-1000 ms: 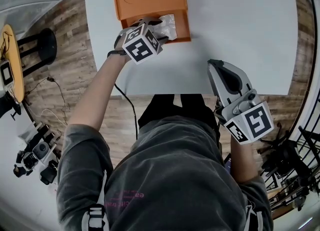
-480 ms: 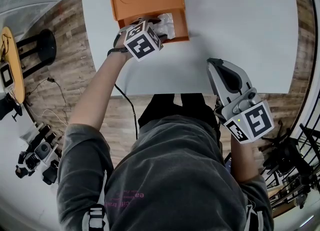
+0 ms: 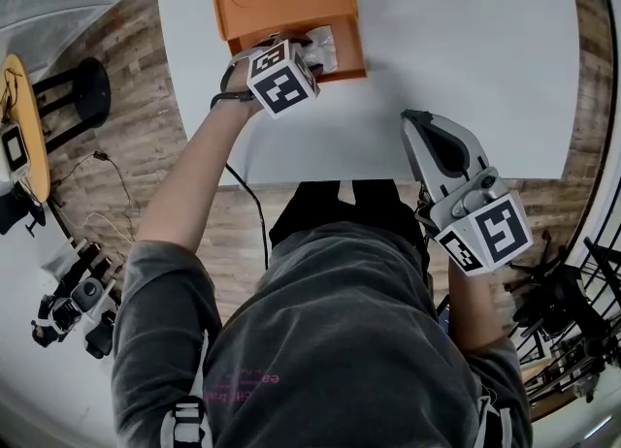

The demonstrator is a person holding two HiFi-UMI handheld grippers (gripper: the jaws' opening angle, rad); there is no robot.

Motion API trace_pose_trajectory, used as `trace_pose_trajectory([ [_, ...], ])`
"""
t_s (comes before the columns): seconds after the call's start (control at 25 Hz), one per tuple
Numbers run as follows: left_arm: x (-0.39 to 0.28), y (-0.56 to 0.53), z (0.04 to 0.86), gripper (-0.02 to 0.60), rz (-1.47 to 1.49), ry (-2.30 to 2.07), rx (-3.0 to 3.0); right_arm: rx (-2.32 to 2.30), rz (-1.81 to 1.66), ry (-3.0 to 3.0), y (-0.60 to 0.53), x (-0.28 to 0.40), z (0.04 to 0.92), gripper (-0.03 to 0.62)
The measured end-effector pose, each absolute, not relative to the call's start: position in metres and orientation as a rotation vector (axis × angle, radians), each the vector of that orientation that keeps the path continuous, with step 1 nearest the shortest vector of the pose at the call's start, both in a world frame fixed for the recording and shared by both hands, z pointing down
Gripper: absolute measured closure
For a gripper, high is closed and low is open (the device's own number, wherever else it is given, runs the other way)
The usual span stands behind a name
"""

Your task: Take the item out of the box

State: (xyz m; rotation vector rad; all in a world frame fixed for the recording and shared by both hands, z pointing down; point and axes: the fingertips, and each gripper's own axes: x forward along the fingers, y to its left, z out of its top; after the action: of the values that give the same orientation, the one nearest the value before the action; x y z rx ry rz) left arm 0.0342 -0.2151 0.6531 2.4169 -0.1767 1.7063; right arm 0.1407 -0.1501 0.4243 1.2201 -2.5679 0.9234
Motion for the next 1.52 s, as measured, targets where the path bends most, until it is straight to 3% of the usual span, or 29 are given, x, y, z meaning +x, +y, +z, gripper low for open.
trace_pose_trajectory([
  [1.12,0.026,-0.223,0.653,0.546,1.732,-0.171,2.453,1.266,0.883,-2.573,-0.151,0.136,0.413,0.590],
  [1.52,0.029,-0.225,0.616,0.557,1.601,-0.301,2.535,1.255,0.845,-2.598,-0.143,0.133,0.401,0.590],
])
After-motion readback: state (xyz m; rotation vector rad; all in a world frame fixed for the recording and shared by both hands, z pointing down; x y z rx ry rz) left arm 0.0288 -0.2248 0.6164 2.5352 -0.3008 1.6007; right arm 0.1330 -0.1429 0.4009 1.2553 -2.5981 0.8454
